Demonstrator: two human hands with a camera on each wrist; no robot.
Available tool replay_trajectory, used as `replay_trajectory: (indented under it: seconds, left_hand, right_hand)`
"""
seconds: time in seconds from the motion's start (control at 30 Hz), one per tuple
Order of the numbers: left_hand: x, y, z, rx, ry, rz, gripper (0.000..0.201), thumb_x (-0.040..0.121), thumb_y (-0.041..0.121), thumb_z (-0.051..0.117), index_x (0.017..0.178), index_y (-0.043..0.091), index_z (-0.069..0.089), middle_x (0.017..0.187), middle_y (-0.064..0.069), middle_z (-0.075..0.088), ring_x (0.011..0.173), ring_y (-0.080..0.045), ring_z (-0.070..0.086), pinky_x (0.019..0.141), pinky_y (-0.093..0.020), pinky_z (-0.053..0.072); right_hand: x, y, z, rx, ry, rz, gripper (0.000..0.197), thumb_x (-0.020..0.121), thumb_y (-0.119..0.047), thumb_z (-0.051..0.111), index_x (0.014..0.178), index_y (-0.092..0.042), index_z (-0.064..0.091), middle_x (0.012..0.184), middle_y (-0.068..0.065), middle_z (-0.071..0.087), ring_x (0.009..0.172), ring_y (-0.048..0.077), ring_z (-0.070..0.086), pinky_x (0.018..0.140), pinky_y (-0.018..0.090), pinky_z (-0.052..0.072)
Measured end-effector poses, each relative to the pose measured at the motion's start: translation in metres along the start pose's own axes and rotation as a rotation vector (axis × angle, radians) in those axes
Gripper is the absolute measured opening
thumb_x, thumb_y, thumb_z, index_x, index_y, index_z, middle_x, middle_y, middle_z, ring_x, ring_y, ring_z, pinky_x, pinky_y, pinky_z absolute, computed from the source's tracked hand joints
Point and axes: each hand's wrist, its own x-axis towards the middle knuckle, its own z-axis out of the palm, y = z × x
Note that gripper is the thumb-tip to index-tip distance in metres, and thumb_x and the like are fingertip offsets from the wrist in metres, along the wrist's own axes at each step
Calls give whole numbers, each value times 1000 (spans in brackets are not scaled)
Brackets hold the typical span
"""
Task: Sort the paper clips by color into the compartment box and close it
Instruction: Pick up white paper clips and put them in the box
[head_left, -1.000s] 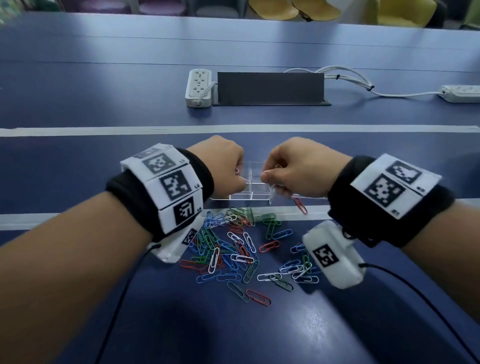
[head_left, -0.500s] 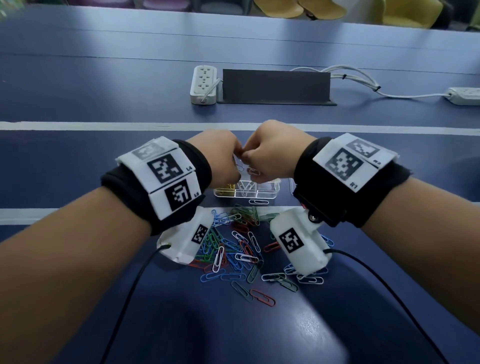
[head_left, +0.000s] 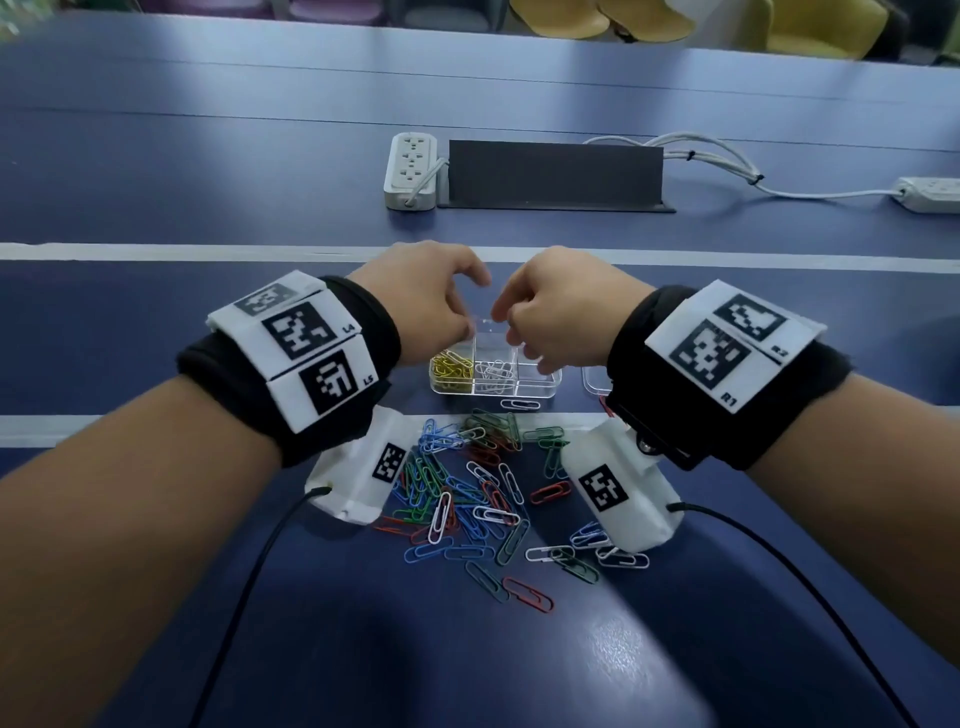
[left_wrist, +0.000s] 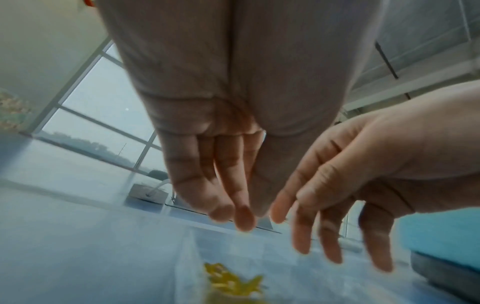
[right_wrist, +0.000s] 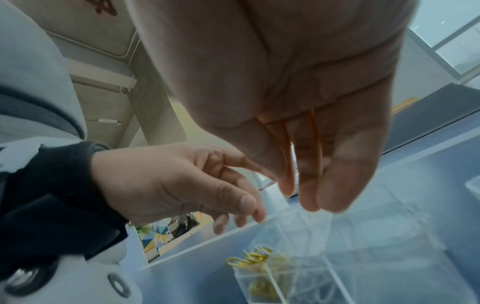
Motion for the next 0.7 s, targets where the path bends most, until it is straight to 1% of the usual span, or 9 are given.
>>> replay_trajectory:
  seconds: [0.07,0.13,0.17,0.23,0.33,0.43,0.53,0.63,0.7]
  left_hand:
    - [-1,-3,-1,122,4,24,21,81,22,66,102,22,68,73,12,59,70,-8,54,72,-22,38]
    - [-2,-5,2,215,-37,43,13,80,29,67,89,22,72,65,15,51,63,-4,48,69,-23,37]
    - [-1,-5,5,251,-53,47,13,79,31,67,86,22,73,63,15,49,63,-6,47,69,-25,37]
    - [1,-5,11,311,-67,54,13,79,32,66,85,23,74,63,10,48,70,-14,49,70,-28,41]
    - [4,-4,15,357,-76,66,11,80,29,65,83,23,74,65,6,49,76,-19,50,71,-29,44]
    - [4,-4,14,359,-68,92,10,80,25,63,80,21,73,59,10,45,72,-17,47,68,-27,39]
    - [5,-5,11,305,-31,104,10,80,23,62,80,20,72,59,13,44,67,-13,44,67,-25,36]
    - [5,-4,10,260,28,123,11,81,23,62,81,20,72,61,14,46,71,-13,46,69,-24,35]
    - [7,-1,11,271,25,122,11,81,21,62,82,20,72,62,13,46,74,-14,47,70,-25,37]
  right_hand:
    - [-2,4,2,-62,4,-15,32,86,-9,43,105,-13,70,86,4,69,69,20,62,74,30,54]
    - [-4,6,3,-121,16,-28,29,87,-14,47,103,-18,71,100,4,70,84,21,61,81,29,52]
    - [-4,7,4,-131,17,-28,28,87,-16,48,102,-19,71,105,4,70,92,22,62,86,31,52]
    - [-5,8,6,-143,15,-30,26,86,-18,50,99,-21,72,107,4,71,101,23,62,90,34,52]
    - [-7,11,9,-167,0,-40,23,85,-19,51,96,-22,71,104,3,71,100,23,62,90,34,52]
    - [-11,16,9,-188,0,-55,22,86,-20,52,96,-20,72,100,4,72,97,24,63,86,33,52]
    - [-17,20,9,-222,8,-72,20,85,-21,54,91,-21,73,95,4,73,91,24,65,81,30,52]
    - [-23,23,13,-297,-7,-87,19,83,-20,56,89,-22,74,91,5,73,86,26,66,78,30,53]
    - [-25,25,17,-365,-7,-94,20,82,-20,56,90,-22,74,91,6,72,84,30,65,77,33,54]
